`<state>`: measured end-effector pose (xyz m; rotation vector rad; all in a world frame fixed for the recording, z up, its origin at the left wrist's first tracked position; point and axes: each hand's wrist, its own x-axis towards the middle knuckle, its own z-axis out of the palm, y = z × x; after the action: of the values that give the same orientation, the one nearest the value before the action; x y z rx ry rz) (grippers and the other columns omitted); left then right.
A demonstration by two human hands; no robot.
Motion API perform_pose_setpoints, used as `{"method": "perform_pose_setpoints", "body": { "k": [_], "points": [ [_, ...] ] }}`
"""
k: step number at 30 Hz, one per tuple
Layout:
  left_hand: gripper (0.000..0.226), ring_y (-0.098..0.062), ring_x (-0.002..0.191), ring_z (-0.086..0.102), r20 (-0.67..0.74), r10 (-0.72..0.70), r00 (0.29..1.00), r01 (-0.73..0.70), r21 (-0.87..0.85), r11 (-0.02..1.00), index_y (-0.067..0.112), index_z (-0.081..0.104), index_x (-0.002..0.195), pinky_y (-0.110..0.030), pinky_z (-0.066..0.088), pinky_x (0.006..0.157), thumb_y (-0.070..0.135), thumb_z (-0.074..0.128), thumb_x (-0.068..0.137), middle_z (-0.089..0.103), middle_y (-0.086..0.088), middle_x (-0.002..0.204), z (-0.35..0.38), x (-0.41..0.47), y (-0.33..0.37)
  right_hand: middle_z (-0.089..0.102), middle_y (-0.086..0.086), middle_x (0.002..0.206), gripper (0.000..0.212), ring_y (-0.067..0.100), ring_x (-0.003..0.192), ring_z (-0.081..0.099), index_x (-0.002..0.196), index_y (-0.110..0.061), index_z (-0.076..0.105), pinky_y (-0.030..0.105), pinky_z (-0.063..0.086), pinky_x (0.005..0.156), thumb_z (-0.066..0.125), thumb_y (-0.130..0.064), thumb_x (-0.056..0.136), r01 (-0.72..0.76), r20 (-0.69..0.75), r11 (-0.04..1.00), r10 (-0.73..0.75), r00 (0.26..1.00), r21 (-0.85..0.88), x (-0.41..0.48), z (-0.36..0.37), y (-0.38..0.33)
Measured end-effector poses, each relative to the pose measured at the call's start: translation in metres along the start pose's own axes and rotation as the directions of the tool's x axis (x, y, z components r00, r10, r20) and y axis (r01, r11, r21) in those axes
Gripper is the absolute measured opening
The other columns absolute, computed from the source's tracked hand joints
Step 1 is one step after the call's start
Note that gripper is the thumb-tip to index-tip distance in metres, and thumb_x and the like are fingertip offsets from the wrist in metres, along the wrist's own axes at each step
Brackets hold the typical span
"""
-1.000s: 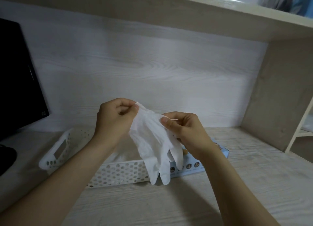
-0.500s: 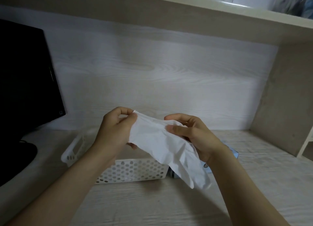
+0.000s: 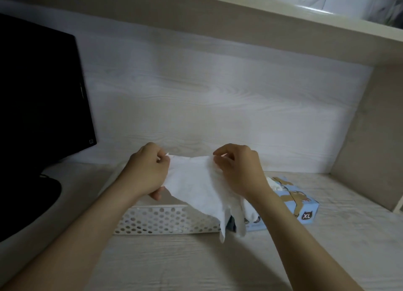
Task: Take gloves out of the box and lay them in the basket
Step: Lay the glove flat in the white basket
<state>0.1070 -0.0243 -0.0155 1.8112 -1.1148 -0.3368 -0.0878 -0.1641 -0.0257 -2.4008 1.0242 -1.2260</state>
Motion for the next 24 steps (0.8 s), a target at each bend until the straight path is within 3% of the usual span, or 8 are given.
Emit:
{"method": "perform_pose_setpoints", "body": {
  "k": [2,4,7,10,12,16,20,24],
  "points": [
    [0.011,-0.020,0.046,0.064,0.009,-0.008,1.000,0.008,0.015,1.000,0.019,0.055,0.107,-0.033,0.057,0.051,0.028,0.049,0.109,0.063,-0.007,0.103,-0.005,0.004,-0.004,0.075,-0.005,0.088,0.014,0.014,0.085,0.070,0.106,-0.027,0.077,0.036,0.059,0.075,0.065,-0.021,0.102,0.004,0.020,0.997,-0.002,1.000,-0.081,0.009,0.011,-0.003],
    [0.012,-0.020,0.046,0.066,-0.020,-0.016,1.000,0.017,0.043,0.999,0.019,0.053,0.107,-0.035,0.059,0.057,0.029,0.048,0.109,0.061,-0.005,0.105,-0.011,0.007,-0.008,0.075,0.001,0.097,0.017,0.025,0.093,0.070,0.111,-0.029,0.074,0.044,0.060,0.077,0.061,-0.022,0.104,0.035,0.063,0.986,-0.025,0.998,-0.162,0.018,0.022,-0.010],
    [0.012,-0.022,0.047,0.069,-0.052,-0.002,0.999,0.009,0.128,0.992,0.016,0.049,0.107,-0.032,0.056,0.057,0.027,0.045,0.110,0.059,-0.005,0.106,-0.019,0.008,-0.014,0.075,0.005,0.104,0.017,0.030,0.094,0.070,0.116,-0.026,0.072,0.044,0.060,0.077,0.058,-0.023,0.106,0.116,0.157,0.958,-0.076,0.985,-0.261,0.026,0.035,-0.023],
    [0.006,-0.033,0.065,0.070,-0.046,0.000,0.999,0.011,0.243,0.970,0.012,0.041,0.109,-0.044,0.062,0.059,0.017,0.043,0.108,0.057,-0.013,0.101,-0.023,0.007,-0.020,0.075,0.004,0.109,0.015,0.030,0.096,0.070,0.117,-0.026,0.071,0.043,0.059,0.078,0.060,-0.025,0.106,0.193,0.238,0.928,-0.119,0.964,-0.320,0.032,0.047,-0.030],
    [0.020,-0.035,0.076,0.067,-0.017,0.008,1.000,-0.001,0.378,0.926,0.012,0.032,0.118,-0.049,0.063,0.062,0.005,0.041,0.102,0.055,-0.014,0.102,-0.025,0.006,-0.023,0.075,0.003,0.112,0.014,0.030,0.099,0.070,0.117,-0.027,0.071,0.042,0.058,0.080,0.062,-0.028,0.106,0.223,0.299,0.921,-0.125,0.946,-0.320,0.036,0.054,-0.032],
    [0.048,-0.030,0.084,0.060,0.103,0.013,0.995,-0.073,0.601,0.796,0.017,0.025,0.131,-0.041,0.054,0.067,-0.008,0.037,0.091,0.051,-0.012,0.103,-0.022,0.003,-0.027,0.071,0.006,0.116,0.026,0.031,0.103,0.068,0.119,-0.026,0.069,0.041,0.056,0.083,0.070,-0.043,0.100,0.275,0.396,0.902,-0.130,0.909,-0.334,0.044,0.061,-0.036],
    [0.027,-0.026,0.085,0.050,0.108,-0.021,0.994,-0.062,0.707,0.705,0.015,0.035,0.102,-0.037,0.047,0.070,-0.009,0.045,0.092,0.039,-0.003,0.089,-0.016,0.006,-0.030,0.067,0.002,0.112,0.048,0.027,0.097,0.065,0.125,-0.023,0.062,0.039,0.052,0.078,0.072,-0.056,0.092,0.343,0.392,0.859,-0.186,0.901,-0.380,0.042,0.061,-0.039],
    [0.029,-0.027,0.084,0.051,0.075,-0.032,0.997,-0.033,0.730,0.683,0.017,0.036,0.080,-0.035,0.044,0.071,-0.004,0.048,0.096,0.048,-0.008,0.101,-0.013,0.006,-0.034,0.064,-0.005,0.098,0.037,0.013,0.083,0.062,0.113,-0.031,0.063,0.034,0.051,0.073,0.077,-0.057,0.089,0.301,0.468,0.937,-0.189,0.863,-0.176,0.040,0.042,-0.038]
  ]
}}
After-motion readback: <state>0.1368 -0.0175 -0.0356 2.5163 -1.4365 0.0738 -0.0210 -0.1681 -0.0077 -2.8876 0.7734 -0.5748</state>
